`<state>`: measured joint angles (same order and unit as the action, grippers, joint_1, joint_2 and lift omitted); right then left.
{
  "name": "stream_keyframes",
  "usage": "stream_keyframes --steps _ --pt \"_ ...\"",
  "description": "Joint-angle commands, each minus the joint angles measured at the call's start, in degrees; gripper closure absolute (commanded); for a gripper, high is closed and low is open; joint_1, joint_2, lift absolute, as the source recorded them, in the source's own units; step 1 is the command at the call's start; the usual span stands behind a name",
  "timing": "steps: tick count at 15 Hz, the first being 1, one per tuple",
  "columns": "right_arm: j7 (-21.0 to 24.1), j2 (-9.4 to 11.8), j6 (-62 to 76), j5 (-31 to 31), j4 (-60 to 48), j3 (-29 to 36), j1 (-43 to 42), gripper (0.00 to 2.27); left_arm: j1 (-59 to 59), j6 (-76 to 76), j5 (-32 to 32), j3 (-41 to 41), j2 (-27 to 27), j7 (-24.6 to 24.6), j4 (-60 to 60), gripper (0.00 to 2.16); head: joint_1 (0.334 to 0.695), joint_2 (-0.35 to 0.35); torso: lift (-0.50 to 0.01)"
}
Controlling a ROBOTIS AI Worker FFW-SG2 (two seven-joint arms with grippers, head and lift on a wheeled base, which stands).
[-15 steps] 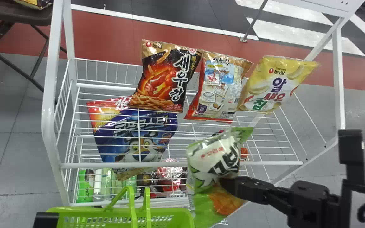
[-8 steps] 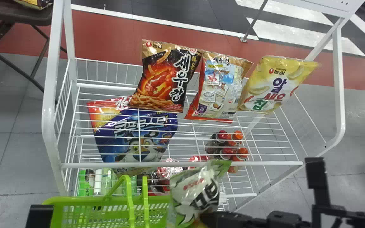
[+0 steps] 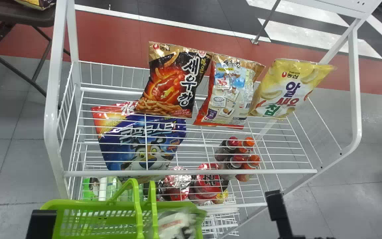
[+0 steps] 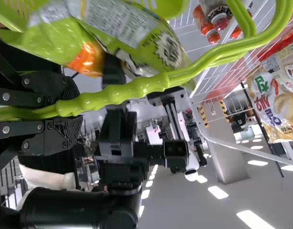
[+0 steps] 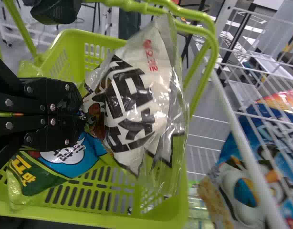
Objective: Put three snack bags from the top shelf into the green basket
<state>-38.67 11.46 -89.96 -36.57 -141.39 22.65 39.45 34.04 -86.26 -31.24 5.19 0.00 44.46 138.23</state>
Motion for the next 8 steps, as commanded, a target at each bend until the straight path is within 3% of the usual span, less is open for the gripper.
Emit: stream_keyframes --steps 1,8 --pt "0.0 0.3 -0.1 -0.1 1.8 -2.1 0.3 2.22 0.0 0.0 -0.1 0.1 -0.1 0.2 0.1 2.14 0.695 -0.35 -0.05" --pt "2.5 1.6 9.5 7.1 15.9 -11.8 -3.4 2.22 0.3 -0.2 -0.1 0.4 -0.1 0.8 0.5 2.14 0.695 -0.35 -0.05"
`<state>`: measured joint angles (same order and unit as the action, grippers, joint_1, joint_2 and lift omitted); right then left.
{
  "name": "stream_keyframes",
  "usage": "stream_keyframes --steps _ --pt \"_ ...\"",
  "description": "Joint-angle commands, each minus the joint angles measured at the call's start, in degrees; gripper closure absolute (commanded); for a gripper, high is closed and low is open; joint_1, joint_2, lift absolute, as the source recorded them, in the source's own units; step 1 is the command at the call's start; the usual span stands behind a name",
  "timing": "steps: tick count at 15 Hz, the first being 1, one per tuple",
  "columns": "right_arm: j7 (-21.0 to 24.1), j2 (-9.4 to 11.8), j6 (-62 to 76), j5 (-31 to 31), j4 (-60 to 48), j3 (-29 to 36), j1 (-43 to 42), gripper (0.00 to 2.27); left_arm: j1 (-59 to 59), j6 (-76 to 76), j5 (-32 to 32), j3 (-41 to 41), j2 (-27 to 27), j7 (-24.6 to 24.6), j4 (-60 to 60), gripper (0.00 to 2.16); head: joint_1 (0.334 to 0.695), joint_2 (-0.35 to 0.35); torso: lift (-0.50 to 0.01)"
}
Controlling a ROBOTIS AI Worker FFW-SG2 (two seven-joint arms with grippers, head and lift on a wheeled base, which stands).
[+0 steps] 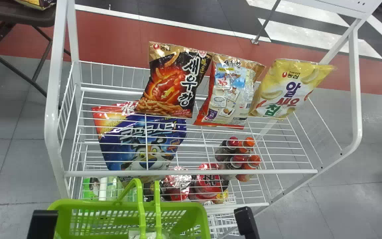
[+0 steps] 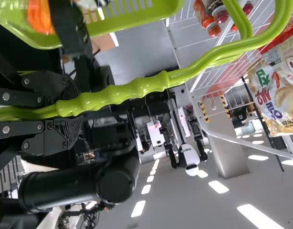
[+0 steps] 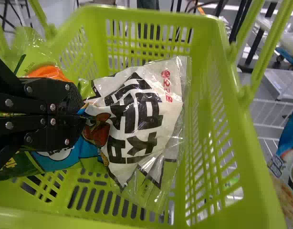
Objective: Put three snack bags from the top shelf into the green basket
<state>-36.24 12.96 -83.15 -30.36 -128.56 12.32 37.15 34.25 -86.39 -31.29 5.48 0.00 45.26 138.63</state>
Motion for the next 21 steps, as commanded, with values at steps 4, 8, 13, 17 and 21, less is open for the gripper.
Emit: stream_keyframes --steps 4,8,13,17,21 --pt "2.0 0.0 7.6 5.0 5.4 -6.2 -2.0 1.96 0.5 -0.2 0.1 0.1 -0.1 0.0 0.6 2.15 0.695 -0.35 -0.05" --pt "2.0 0.3 5.1 4.3 -0.6 -3.4 0.6 0.0 0.7 -0.2 0.0 -0.1 -0.1 0.4 0.7 2.14 0.695 -0.35 -0.05" --pt "1.1 -0.5 1.8 0.5 -11.6 4.9 5.1 0.05 0.7 -0.2 0.0 -0.1 -0.1 0.4 0.6 2.14 0.695 -0.35 -0.05" --pt "2.3 -1.3 22.7 -2.1 -12.7 9.8 5.2 0.05 1.0 -0.2 0.1 -0.1 -0.1 0.4 0.6 2.14 0.695 -0.35 -0.05" --pt "5.2 -1.1 51.9 5.0 -10.4 3.2 2.0 0.06 1.0 -0.1 0.4 0.8 -0.1 0.1 0.6 2.14 0.695 -0.35 -0.05"
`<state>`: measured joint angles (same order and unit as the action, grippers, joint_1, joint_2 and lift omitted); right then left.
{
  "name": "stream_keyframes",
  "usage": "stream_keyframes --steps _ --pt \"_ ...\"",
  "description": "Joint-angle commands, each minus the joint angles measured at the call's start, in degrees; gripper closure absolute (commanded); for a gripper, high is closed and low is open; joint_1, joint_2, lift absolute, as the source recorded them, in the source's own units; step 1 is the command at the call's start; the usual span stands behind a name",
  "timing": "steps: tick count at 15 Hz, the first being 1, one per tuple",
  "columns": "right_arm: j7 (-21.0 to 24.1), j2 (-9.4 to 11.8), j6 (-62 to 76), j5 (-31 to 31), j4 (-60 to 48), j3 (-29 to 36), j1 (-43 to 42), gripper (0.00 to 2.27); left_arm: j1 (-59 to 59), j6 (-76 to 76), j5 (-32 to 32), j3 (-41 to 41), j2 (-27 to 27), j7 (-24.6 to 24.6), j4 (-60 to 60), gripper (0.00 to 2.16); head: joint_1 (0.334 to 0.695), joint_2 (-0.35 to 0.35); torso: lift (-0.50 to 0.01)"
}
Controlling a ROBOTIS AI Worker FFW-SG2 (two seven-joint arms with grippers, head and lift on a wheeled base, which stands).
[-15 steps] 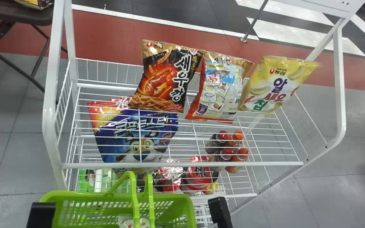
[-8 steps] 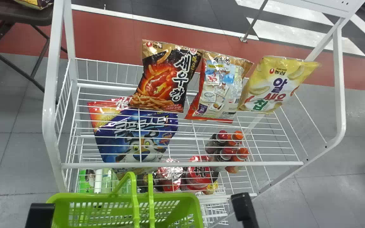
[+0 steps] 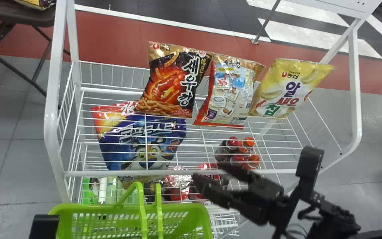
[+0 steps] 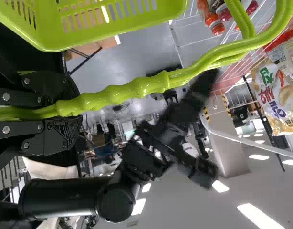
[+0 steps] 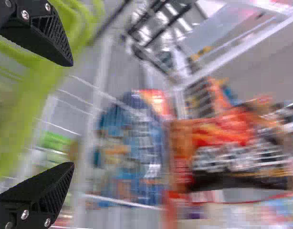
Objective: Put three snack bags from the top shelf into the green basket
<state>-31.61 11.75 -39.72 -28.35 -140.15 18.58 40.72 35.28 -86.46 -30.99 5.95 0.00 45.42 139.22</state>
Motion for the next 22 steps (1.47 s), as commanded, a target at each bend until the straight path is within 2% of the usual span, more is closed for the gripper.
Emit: stream_keyframes --steps 1,4,6,7,11,17,18,19,20,21,22 --pt "2.1 0.0 11.3 4.5 2.8 -5.3 -3.6 0.06 0.1 0.0 0.2 0.6 -0.1 -0.2 0.0 2.14 0.695 -0.35 -0.05" --pt "5.2 -0.7 13.9 9.5 9.4 -11.9 -11.3 0.08 -0.5 -0.7 1.1 1.3 -0.1 -0.6 0.0 2.14 0.695 -0.35 -0.05" --pt "9.9 -2.1 22.7 13.3 15.4 -15.9 -15.0 0.09 -1.6 -2.1 1.2 2.2 -0.1 -0.9 -0.3 2.15 0.695 -0.35 -0.05" --pt "10.9 -2.3 24.3 15.1 18.4 -17.3 -17.7 0.09 -1.9 -2.3 1.2 2.7 -0.1 -0.9 -0.5 2.15 0.695 -0.35 -0.05" --pt "14.6 -3.6 22.5 17.3 25.5 -19.9 -25.8 0.09 -1.9 -2.4 1.1 2.7 -0.1 -0.9 -0.6 2.14 0.695 -0.35 -0.05" --pt "17.4 -5.6 22.4 21.1 33.4 -22.4 -33.5 0.11 -2.3 -3.6 0.8 1.7 -0.1 -0.5 -0.5 2.14 0.695 -0.35 -0.05" --pt "17.2 -5.9 21.3 21.4 33.5 -22.4 -34.0 0.57 -2.6 -3.6 0.8 1.7 -0.1 -0.5 -0.5 2.14 0.695 -0.35 -0.05" --pt "16.8 -5.9 20.1 21.3 33.5 -22.7 -34.1 1.56 -2.7 -3.6 0.8 1.6 -0.1 -0.6 -0.6 2.14 0.695 -0.35 -0.05" --pt "16.6 -5.9 17.8 21.2 33.1 -22.8 -34.1 2.04 -2.8 -3.6 0.6 1.4 -0.1 -0.5 -0.7 2.14 0.695 -0.35 -0.05" --pt "15.3 -5.9 15.1 21.2 32.1 -22.5 -34.1 2.05 -2.9 -3.6 0.5 1.3 -0.1 -0.5 -0.9 2.14 0.695 -0.35 -0.05" --pt "14.1 -5.7 12.3 21.4 30.8 -22.4 -34.0 2.21 -3.1 -3.6 0.4 1.3 -0.1 -0.5 -1.1 2.14 0.695 -0.35 -0.05"
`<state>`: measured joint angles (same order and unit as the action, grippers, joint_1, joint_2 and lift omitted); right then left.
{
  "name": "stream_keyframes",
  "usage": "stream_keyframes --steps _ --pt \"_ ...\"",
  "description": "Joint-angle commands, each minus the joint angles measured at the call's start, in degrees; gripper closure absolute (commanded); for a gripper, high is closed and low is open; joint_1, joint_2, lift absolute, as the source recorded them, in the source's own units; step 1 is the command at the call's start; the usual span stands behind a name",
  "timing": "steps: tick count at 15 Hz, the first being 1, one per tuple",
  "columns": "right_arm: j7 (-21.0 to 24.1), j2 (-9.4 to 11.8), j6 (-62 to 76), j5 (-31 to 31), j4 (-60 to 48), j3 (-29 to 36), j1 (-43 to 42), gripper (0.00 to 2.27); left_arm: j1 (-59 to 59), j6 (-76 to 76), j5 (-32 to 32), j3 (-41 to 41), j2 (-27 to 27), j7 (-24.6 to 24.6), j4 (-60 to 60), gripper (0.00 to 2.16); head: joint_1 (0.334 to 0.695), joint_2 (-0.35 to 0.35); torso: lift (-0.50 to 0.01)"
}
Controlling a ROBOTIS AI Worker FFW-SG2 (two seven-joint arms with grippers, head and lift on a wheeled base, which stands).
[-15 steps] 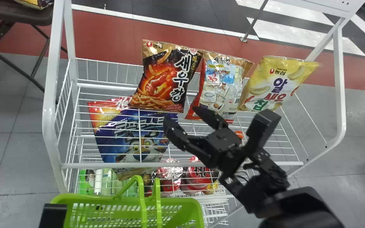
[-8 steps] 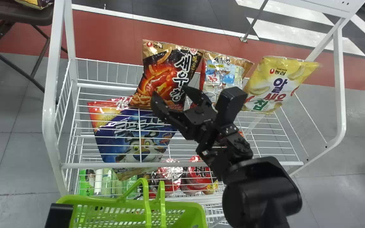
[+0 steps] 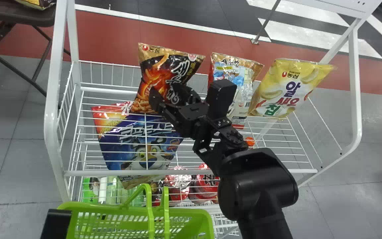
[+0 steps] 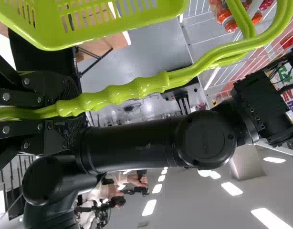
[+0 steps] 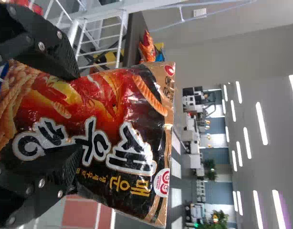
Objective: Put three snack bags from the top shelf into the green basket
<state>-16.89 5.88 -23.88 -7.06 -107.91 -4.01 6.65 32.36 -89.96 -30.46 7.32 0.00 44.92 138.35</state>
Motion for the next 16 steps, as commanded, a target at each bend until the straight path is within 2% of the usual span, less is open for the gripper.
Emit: stream_keyframes --steps 1,6,9,13,16 --pt "-1.7 0.4 -5.6 -0.1 -3.0 0.3 0.7 2.24 -0.5 -0.1 -0.2 -0.2 -0.1 0.0 -0.6 2.14 0.695 -0.348 -0.05" --pt "-2.3 1.9 -8.8 -2.5 -9.2 1.4 3.7 2.24 -0.5 -0.1 -0.3 0.0 -0.1 -0.1 -0.6 2.14 0.695 -0.346 -0.05" --pt "-3.9 4.7 -15.3 -5.4 -17.7 3.1 7.1 2.24 0.0 -0.1 -0.3 0.1 -0.1 -0.1 -0.2 2.15 0.695 -0.35 -0.05" --pt "-5.5 7.7 -33.2 -14.4 -33.5 12.7 13.5 2.24 0.3 -0.1 -0.3 0.3 -0.1 0.0 -0.2 2.14 0.695 -0.35 -0.05" --pt "-7.2 8.2 -48.7 -22.3 -44.3 25.0 18.2 2.24 0.3 0.2 -0.2 0.5 -0.1 0.2 -0.5 2.14 0.695 -0.35 -0.05"
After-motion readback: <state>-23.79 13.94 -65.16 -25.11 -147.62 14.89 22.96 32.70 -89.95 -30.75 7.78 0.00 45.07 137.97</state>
